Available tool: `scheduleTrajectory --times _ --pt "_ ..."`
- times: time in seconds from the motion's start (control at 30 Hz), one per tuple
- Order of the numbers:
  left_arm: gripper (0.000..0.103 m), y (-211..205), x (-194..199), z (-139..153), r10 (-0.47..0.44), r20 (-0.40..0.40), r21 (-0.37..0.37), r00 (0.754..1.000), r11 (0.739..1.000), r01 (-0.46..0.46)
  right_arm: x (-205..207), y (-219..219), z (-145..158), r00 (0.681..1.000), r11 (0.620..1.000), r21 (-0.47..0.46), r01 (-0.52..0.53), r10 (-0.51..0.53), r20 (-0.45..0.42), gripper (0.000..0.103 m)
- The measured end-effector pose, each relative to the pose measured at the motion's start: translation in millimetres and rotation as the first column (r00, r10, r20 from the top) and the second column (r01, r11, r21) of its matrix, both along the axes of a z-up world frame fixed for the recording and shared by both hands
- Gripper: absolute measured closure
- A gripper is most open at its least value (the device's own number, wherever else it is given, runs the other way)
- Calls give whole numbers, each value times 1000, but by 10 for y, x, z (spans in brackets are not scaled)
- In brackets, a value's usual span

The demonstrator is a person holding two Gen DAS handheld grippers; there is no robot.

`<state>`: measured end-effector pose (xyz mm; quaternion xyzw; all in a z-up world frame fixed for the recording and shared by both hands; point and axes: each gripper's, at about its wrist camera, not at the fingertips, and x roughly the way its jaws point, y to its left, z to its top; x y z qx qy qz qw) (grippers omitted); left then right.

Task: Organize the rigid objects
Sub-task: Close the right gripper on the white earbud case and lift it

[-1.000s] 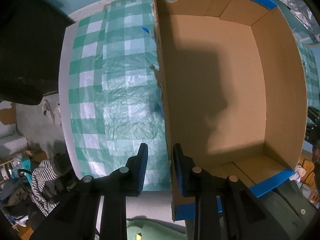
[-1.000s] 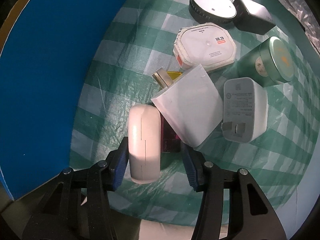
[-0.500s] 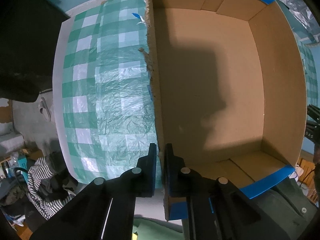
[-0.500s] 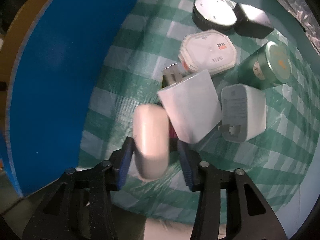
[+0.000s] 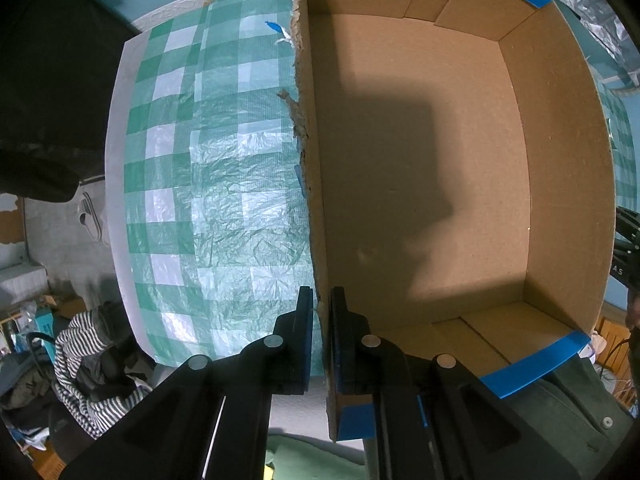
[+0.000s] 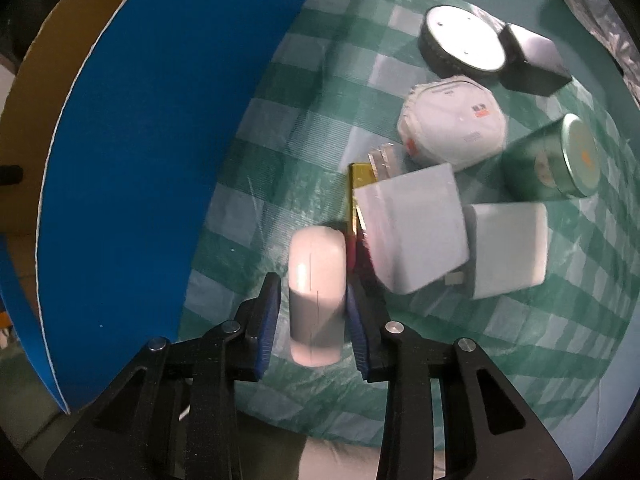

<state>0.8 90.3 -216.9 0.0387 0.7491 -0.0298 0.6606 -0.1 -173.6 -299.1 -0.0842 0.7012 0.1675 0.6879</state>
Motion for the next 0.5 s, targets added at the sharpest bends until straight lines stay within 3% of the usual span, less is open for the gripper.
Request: scheduleTrajectory --times 0.1,0.27,0.5 --pt "95 3 -3 0 -1 1 0 1000 1000 1 -13 79 -86 999 999 -29 -14 13 -43 70" --pt "95 22 -27 -3 -2 4 -5 1000 1000 2 -27 66 -141 999 999 -17 38 -38 -13 76" --pt "95 7 -34 -9 -20 5 0 1000 1000 20 33 -118 83 999 998 24 52 -52 8 77"
